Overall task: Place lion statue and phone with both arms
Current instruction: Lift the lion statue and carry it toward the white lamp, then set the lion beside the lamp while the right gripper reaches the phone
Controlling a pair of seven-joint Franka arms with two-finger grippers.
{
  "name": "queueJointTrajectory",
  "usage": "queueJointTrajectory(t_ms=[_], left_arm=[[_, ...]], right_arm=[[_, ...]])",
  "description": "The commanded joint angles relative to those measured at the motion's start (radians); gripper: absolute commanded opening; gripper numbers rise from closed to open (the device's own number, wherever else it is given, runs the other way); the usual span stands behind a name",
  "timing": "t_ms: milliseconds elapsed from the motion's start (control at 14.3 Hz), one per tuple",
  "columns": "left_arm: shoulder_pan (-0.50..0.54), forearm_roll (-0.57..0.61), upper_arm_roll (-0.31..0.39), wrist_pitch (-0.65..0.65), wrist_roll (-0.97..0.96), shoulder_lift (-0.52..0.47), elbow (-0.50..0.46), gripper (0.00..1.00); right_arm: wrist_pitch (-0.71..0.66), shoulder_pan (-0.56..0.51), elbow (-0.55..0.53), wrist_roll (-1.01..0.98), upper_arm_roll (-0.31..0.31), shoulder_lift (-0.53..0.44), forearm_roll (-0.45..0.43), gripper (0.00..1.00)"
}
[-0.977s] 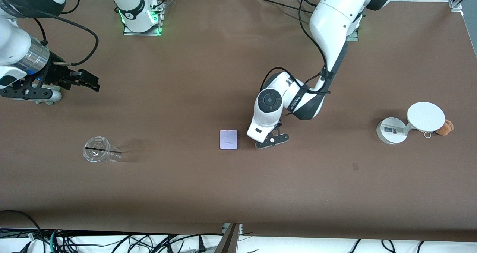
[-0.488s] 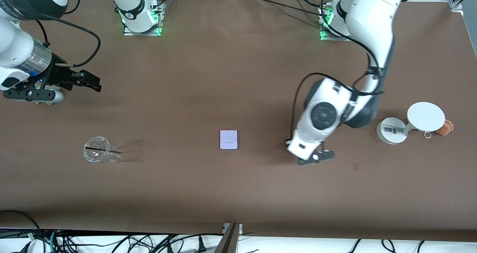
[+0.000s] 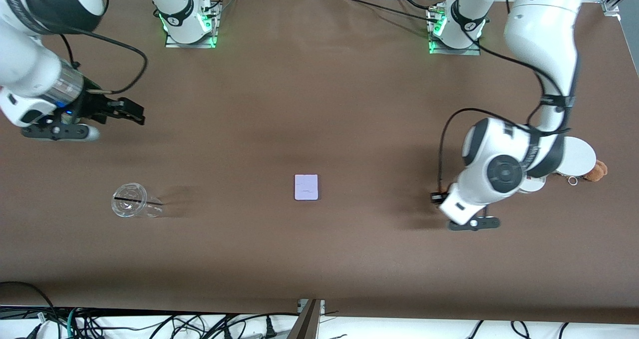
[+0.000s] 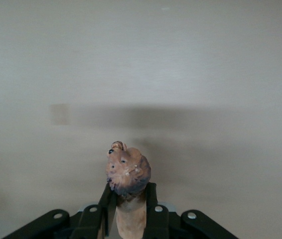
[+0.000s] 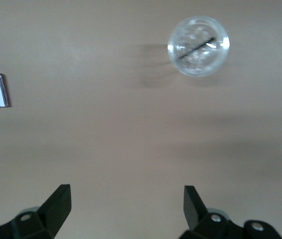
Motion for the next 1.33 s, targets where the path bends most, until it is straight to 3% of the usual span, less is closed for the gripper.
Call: queueJointTrajectory(t_ms=[0,209,349,628,1047,1116,1256], left_arm=[[0.1,0.022,-0.016,0.133,0.13,-0.14,-0.247,0.0],[0.2,0.022,-0.016,0.196,0.23,-0.175,-0.337,0.0],[0.235,0.02,-0.02,0.211,0.248,-0.198,-0.392,0.0],[0.273,0.022,-0.02,0.366,0.253,-0.218,-0.522,0.0],[0.287,0.02,-0.02,0.427,0.254,-0.22,-0.588,0.0],[0.287,0.02,-0.02,0.421,0.251,-0.222,-0.582,0.23],[0.278,0.02,-0.025,0.415,0.242,-0.254,-0.567,0.97]], right_arm=[[0.132,0.116,0.006,0.158,0.0,0.096,0.004,1.0],[0.294,0.227,0.095,0.359,0.0,0.274,0.02,1.0],[0.321,0.273,0.222,0.426,0.0,0.412,0.03,1.0],[0.383,0.345,0.475,0.551,0.0,0.661,0.028,1.0],[0.617,0.422,0.476,0.581,0.0,0.804,0.024,1.0],[0.637,0.429,0.476,0.584,0.0,0.817,0.021,1.0],[0.666,0.448,0.476,0.582,-0.003,0.844,0.014,1.0]])
